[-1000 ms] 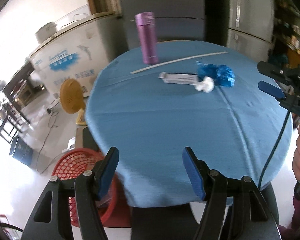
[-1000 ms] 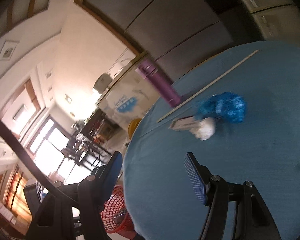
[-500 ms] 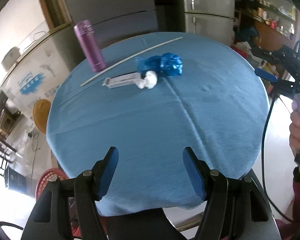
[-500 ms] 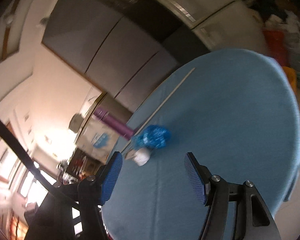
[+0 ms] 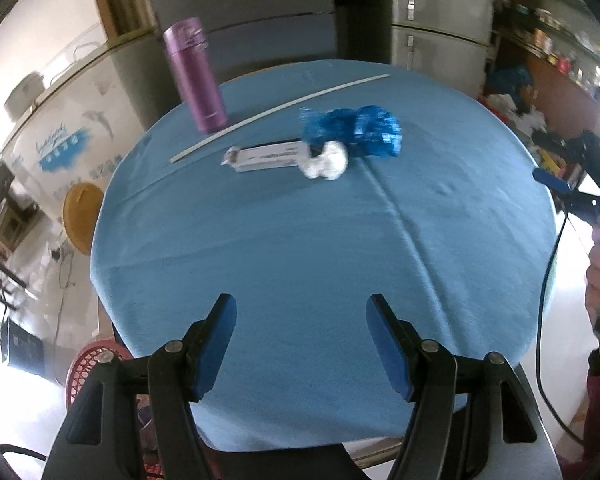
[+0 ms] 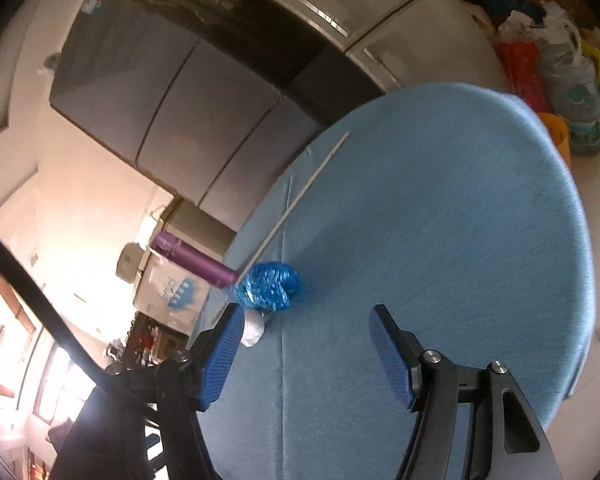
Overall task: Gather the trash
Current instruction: 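Move both tools back over the table toward the blue bags and tissue, then grasp the blue plastic bags with the right tool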
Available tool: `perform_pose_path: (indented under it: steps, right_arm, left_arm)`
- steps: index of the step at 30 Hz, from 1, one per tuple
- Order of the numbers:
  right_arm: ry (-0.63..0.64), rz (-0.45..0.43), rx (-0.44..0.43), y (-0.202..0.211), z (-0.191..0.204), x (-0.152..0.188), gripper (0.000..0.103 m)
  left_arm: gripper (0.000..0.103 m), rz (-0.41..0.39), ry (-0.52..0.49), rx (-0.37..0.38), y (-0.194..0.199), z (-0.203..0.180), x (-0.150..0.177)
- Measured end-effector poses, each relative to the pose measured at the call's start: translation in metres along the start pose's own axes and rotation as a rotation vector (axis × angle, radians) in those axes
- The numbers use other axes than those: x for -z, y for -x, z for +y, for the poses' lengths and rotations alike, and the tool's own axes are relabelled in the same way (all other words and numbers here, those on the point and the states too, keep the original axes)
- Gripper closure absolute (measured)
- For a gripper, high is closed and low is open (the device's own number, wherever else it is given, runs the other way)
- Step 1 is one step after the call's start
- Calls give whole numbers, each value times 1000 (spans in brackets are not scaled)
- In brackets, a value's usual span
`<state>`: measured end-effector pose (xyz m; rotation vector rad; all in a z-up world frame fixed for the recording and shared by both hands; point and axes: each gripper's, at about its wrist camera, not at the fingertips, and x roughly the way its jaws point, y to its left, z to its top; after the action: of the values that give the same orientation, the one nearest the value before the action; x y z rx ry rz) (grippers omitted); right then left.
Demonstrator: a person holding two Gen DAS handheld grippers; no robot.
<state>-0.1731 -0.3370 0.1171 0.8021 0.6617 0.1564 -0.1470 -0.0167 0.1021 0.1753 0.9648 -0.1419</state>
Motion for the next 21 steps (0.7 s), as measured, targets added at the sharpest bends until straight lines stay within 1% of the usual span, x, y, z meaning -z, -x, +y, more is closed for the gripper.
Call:
perform_pose_path:
  steps: [6,12,14,18,20,21]
  right_arm:
    - [41,74,14,-43,18,2,35]
    - [89,139,5,-94,44,-4,34]
    - [113,149,12,-111,52,-7,31]
    - [158,153,40,-141,65,-13,31]
    - [190,157,62,-159,72,-14,24]
    - [202,157,67,-166,75,-14,24]
  left_arm:
    - [35,5,22,-26,-21,31,-14]
    - [35,17,61,-13,-42,57,-35]
    - [35,23,77,2,-47,64,-42]
    - [35,17,91,20,-53,71,-52]
    - [35,20,97,31,-58,73,-54]
    - [35,25,98,37,-60,73,-55]
